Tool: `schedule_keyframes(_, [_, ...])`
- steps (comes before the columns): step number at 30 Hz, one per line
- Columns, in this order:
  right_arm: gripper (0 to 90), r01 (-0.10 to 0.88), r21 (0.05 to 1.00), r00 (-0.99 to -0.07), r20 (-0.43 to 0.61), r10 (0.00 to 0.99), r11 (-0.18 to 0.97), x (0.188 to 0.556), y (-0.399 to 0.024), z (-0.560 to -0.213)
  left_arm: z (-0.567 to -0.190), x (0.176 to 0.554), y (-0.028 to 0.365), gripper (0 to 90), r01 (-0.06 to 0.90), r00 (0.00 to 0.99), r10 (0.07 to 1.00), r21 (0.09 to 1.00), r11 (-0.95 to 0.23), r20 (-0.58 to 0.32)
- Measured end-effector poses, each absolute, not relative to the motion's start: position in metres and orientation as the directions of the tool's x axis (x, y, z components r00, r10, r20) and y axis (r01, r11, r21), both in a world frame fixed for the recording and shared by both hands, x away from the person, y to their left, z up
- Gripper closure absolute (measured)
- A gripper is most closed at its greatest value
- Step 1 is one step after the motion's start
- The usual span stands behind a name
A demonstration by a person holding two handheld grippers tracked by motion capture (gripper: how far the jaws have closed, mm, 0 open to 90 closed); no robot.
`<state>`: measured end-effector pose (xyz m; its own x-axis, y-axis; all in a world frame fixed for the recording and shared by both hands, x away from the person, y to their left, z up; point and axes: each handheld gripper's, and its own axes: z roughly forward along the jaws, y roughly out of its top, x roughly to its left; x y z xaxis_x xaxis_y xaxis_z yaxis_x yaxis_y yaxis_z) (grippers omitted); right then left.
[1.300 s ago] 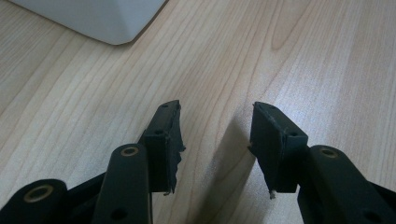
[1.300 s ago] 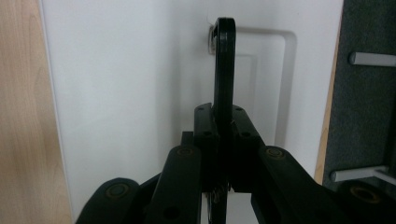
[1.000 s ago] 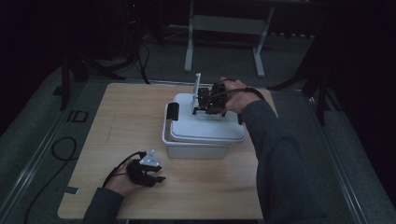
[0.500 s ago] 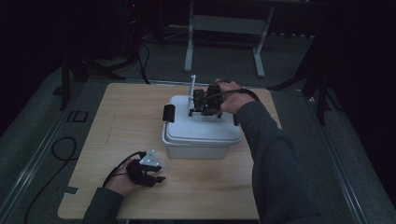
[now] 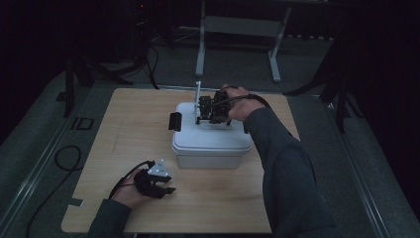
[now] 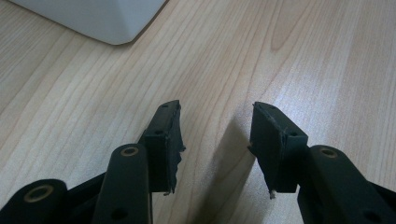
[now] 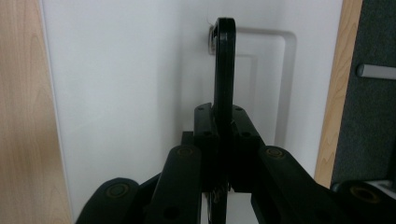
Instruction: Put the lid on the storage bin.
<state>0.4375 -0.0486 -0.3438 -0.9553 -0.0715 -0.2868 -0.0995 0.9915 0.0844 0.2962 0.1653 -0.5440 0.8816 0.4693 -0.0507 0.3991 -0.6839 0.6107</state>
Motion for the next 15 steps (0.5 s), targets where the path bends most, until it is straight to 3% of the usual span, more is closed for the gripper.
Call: schedule_keyframes(15, [84.3, -0.1, 0.084, -0.954, -0.292, -0.072, 0.991, 0.4401, -0.0421, -0.349, -0.5441, 0.2962, 0.1654, 53.4, 0.398, 0.882, 0.469, 0.612, -0.684, -0.05])
